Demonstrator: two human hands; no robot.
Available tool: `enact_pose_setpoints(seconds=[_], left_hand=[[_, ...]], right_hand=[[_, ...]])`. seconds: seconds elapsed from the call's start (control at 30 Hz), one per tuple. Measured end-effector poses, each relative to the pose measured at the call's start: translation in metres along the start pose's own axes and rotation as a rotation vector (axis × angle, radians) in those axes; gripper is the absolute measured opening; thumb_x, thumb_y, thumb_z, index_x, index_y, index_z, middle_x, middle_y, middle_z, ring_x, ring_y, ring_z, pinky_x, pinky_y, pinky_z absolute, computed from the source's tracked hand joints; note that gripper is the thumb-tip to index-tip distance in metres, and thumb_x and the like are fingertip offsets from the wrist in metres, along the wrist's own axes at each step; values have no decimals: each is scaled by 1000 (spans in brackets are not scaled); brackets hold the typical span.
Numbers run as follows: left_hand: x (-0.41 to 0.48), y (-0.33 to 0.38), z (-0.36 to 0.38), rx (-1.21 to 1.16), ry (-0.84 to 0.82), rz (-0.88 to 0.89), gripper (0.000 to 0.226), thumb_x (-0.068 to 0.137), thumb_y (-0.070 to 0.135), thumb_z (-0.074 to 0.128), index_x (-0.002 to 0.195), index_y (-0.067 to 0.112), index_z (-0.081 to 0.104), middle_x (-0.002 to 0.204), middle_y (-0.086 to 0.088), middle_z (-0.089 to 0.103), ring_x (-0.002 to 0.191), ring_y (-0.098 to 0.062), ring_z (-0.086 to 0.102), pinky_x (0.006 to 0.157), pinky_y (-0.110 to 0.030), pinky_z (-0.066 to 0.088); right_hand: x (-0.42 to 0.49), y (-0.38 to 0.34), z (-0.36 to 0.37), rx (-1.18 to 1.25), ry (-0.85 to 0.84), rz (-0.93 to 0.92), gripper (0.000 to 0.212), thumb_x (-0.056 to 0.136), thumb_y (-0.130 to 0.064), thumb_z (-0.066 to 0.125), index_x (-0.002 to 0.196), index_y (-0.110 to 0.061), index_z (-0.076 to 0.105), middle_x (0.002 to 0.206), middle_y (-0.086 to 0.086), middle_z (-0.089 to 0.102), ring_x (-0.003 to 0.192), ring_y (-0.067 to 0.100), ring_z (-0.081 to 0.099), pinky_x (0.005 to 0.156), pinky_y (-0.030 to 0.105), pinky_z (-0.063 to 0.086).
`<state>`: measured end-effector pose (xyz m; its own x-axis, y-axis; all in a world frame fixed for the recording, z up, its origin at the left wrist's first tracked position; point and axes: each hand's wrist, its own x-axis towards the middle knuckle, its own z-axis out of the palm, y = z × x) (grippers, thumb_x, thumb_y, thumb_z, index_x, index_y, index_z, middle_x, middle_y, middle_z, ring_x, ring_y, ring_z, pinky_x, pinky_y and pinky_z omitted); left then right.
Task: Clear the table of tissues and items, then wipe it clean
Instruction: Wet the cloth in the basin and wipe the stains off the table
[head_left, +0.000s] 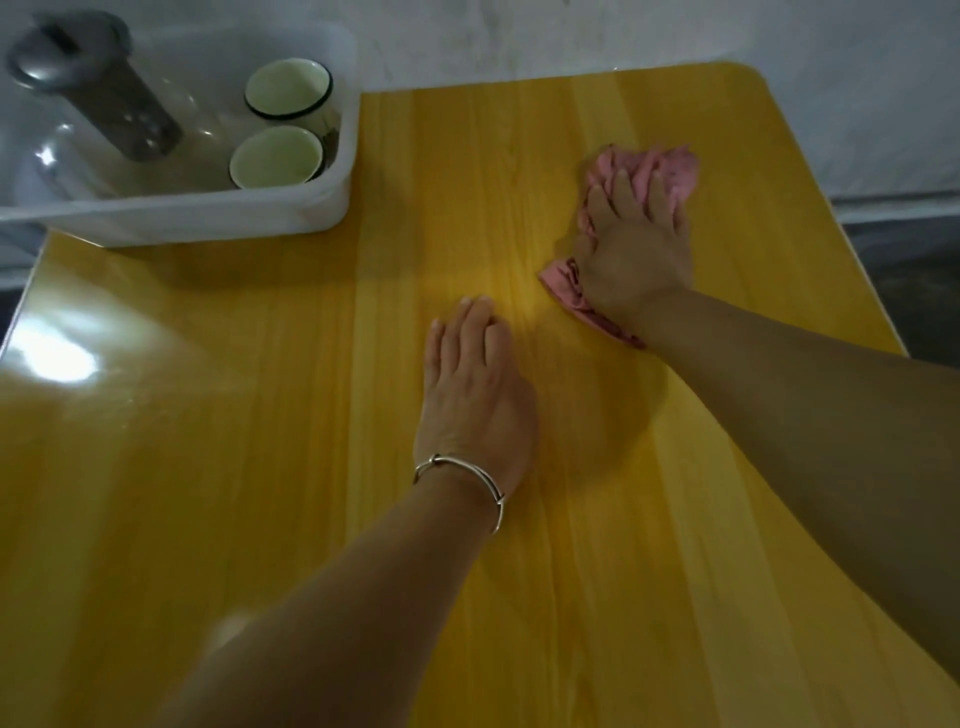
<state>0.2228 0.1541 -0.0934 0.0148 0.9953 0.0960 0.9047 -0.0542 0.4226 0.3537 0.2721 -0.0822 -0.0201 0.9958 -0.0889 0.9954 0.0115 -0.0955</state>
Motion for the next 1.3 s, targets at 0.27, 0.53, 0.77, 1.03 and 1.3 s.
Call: enact_pose_setpoints(seconds=[0.27,0.53,0.77,1.03,1.3], left_hand=[[2,1,-3,-80,70,-58,26,81,8,40,102,1,53,124,-17,51,118,-37,44,104,-53,35],[-2,-5,-12,-8,27,-23,27,84,6,44,109,7,54,125,-7,52,122,-26,40,102,-31,27],[-37,-67,-44,77,-5,-110,31,92,16,42,122,13,49,136,-1,44,130,-22,33,108,-36,23],[-52,-105,-58,-9,102,-190,38,86,16,32,117,7,52,131,-8,49,119,-31,42,98,-34,29],[-56,-111,-63,59,55,-197,35,91,8,36,122,10,50,138,-4,43,129,-26,34,106,-36,25]], right_hand=[[-30,-26,1,40,-59,-409,54,100,-31,27,150,-20,11,159,1,-1,145,24,-12,118,40,-6],[-74,11,9,77,57,34,58,96,-33,18,150,-12,12,159,6,4,146,27,-9,119,42,-1],[-66,-43,8,12,-33,153,56,100,-33,18,150,-14,2,159,4,-3,145,30,-10,118,46,-1],[-83,-166,29,49,15,-530,52,100,-28,23,149,-14,18,159,6,3,146,27,-9,118,43,1],[-107,-107,21,92,-24,-543,73,80,-42,6,148,-20,24,158,-1,9,146,18,-4,118,39,3]])
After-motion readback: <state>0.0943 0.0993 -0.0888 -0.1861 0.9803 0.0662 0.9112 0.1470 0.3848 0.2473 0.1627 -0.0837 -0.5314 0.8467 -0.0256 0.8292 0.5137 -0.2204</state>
